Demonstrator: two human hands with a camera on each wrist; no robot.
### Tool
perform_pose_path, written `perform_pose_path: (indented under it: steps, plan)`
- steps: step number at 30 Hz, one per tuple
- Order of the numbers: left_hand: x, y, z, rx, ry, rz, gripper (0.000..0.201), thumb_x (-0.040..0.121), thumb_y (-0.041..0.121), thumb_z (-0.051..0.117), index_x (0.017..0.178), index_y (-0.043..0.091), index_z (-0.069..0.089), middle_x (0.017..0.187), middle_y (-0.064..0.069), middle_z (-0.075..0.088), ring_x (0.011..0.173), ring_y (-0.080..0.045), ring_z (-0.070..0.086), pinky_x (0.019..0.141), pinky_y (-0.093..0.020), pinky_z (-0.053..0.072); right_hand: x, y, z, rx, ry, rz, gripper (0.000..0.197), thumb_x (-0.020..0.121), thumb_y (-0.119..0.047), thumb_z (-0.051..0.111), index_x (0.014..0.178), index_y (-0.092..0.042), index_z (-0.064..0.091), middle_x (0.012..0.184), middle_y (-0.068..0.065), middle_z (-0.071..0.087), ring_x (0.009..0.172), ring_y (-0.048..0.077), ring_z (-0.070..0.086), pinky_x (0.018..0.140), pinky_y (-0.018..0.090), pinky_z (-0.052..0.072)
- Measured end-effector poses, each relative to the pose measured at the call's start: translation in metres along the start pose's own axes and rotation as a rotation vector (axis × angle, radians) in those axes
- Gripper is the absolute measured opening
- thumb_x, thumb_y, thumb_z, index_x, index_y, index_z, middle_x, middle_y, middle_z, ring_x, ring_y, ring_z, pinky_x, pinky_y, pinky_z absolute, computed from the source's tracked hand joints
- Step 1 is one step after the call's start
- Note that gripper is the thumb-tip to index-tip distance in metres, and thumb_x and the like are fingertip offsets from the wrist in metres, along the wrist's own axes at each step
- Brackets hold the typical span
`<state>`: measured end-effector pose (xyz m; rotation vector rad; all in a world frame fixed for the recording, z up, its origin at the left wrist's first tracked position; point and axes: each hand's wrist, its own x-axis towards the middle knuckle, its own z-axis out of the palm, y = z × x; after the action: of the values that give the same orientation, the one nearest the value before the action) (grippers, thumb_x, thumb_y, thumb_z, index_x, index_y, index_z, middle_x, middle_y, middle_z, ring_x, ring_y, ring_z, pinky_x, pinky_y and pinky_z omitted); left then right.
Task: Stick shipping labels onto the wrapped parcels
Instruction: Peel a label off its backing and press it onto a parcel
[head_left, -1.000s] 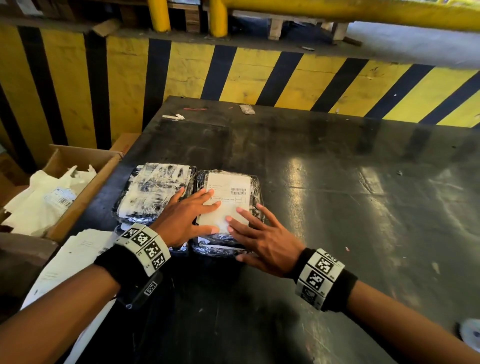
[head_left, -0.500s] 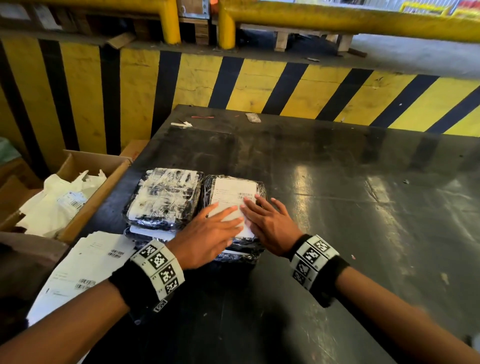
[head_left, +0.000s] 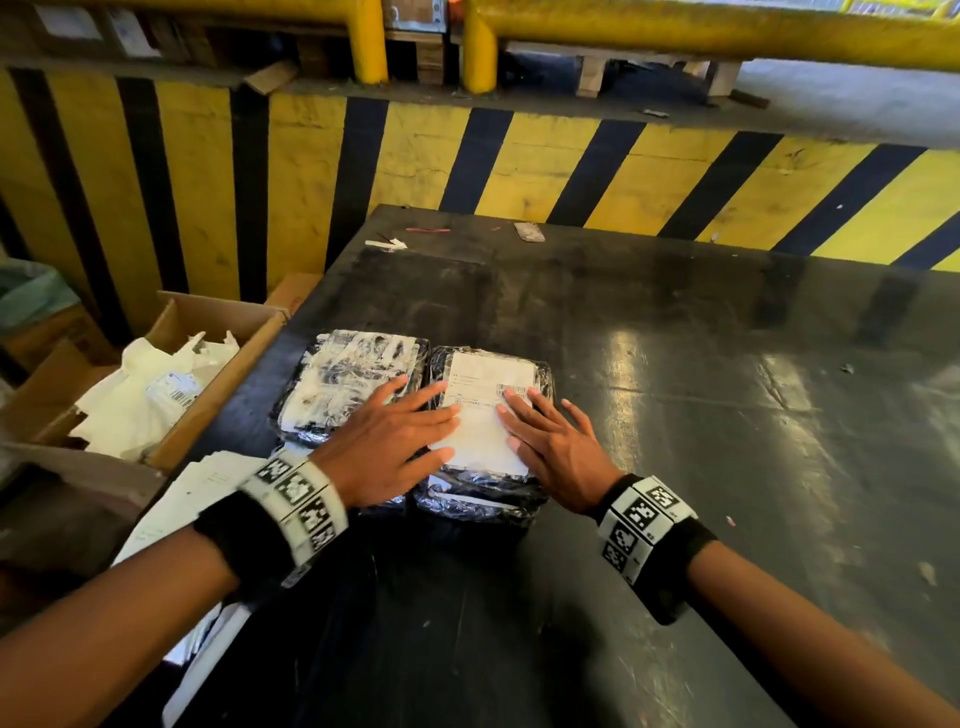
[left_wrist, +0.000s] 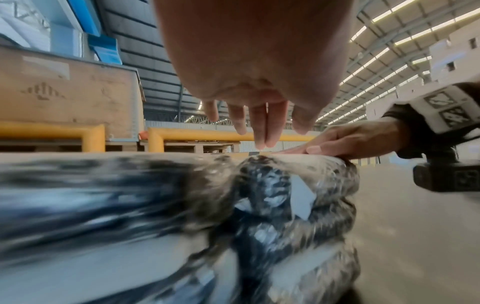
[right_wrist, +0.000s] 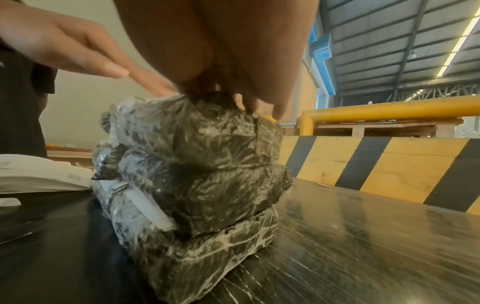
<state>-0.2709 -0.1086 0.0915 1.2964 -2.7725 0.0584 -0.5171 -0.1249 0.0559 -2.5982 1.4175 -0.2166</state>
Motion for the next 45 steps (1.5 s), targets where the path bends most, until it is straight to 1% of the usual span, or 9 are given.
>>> perform_pose_path:
  steps: [5,11,14,17,22,28,33,40,45]
  plan:
    - [0.026,0.015,0.008,0.007,-0.195,-0.028,0.074,0.086,0.058,-0.002,0.148,0.024,0.019,0.156,0.011,0.011,0.143,-0.006,-0.011,0.112,-0.039,-0.021,0.000,0.003,-0.003,0.000,-0.022,0.011,0.075,0.084,-0.062,-0.005,0.147,-0.031,0.021,0.157,-0.009,0.010,0.146,0.016,0.005,0.115,0.047,0.003]
    - [-0.002,-0.015,-0.002,-0.041,-0.215,-0.042,0.079,0.082,0.065,-0.003,0.143,0.031,0.032,0.152,0.019,0.020,0.142,-0.003,-0.012,0.110,-0.038,-0.023,0.000,-0.001,-0.002,0.023,-0.035,0.025,0.072,0.084,-0.060,-0.003,0.146,-0.032,0.021,0.157,-0.012,0.007,0.146,0.012,0.001,0.115,0.045,0.000]
    - [0.002,-0.026,-0.013,-0.068,-0.237,-0.052,0.071,0.086,0.064,0.008,0.124,0.030,0.057,0.142,0.016,0.044,0.142,-0.004,0.016,0.115,-0.035,-0.005,0.000,-0.002,-0.003,0.029,-0.035,0.032,0.076,0.082,-0.062,-0.006,0.146,-0.032,0.022,0.157,-0.013,0.007,0.146,0.012,0.000,0.116,0.045,-0.001]
    - [0.031,-0.019,-0.021,-0.043,-0.064,-0.038,0.061,0.088,0.052,0.015,0.089,0.019,0.066,0.100,0.004,0.068,0.106,-0.013,0.055,0.106,-0.038,0.030,0.000,-0.004,-0.003,0.044,-0.027,0.043,0.076,0.081,-0.061,-0.006,0.146,-0.031,0.021,0.157,-0.012,0.006,0.146,0.012,0.000,0.116,0.045,0.000]
    - [0.062,-0.001,-0.004,-0.020,-0.268,-0.028,0.056,0.098,0.048,0.019,0.147,0.022,0.024,0.156,0.009,0.017,0.145,-0.012,-0.003,0.115,-0.039,-0.008,-0.001,-0.003,-0.004,0.056,-0.031,0.055,0.077,0.081,-0.063,-0.006,0.147,-0.032,0.019,0.157,-0.012,0.007,0.146,0.012,0.000,0.115,0.045,-0.001]
    - [0.037,-0.036,-0.005,-0.066,-0.276,-0.116,0.069,0.088,0.066,0.008,0.145,0.032,0.027,0.153,0.017,0.021,0.145,-0.010,-0.003,0.113,-0.041,-0.012,0.000,-0.005,-0.005,0.068,-0.040,0.058,0.080,0.078,-0.063,-0.008,0.146,-0.031,0.020,0.157,-0.012,0.007,0.146,0.011,-0.001,0.115,0.044,-0.002]
    - [0.053,-0.035,-0.015,-0.015,-0.137,-0.121,0.057,0.091,0.054,0.019,0.122,0.024,0.057,0.137,0.009,0.052,0.141,-0.014,0.023,0.114,-0.038,0.012,0.000,-0.005,-0.005,0.069,-0.039,0.057,0.080,0.079,-0.062,-0.008,0.147,-0.031,0.019,0.157,-0.012,0.005,0.145,0.011,-0.002,0.116,0.044,-0.002]
    - [0.076,-0.024,-0.004,0.038,-0.285,-0.220,0.060,0.098,0.048,0.018,0.149,0.016,0.014,0.158,0.003,0.009,0.146,-0.016,-0.006,0.117,-0.043,-0.008,-0.001,-0.003,-0.002,0.115,0.011,0.056,0.083,0.076,-0.060,-0.010,0.146,-0.030,0.022,0.156,-0.013,0.006,0.139,0.003,-0.009,0.115,0.043,-0.002]
    - [0.040,-0.022,0.004,0.051,-0.199,-0.295,0.103,0.068,0.074,-0.024,0.149,0.018,0.007,0.159,0.002,0.000,0.144,-0.017,-0.016,0.116,-0.044,-0.013,-0.002,-0.001,0.002,0.156,0.044,0.055,0.079,0.078,-0.060,-0.009,0.146,-0.032,0.020,0.150,-0.021,0.000,0.139,0.002,-0.011,0.114,0.038,-0.006]
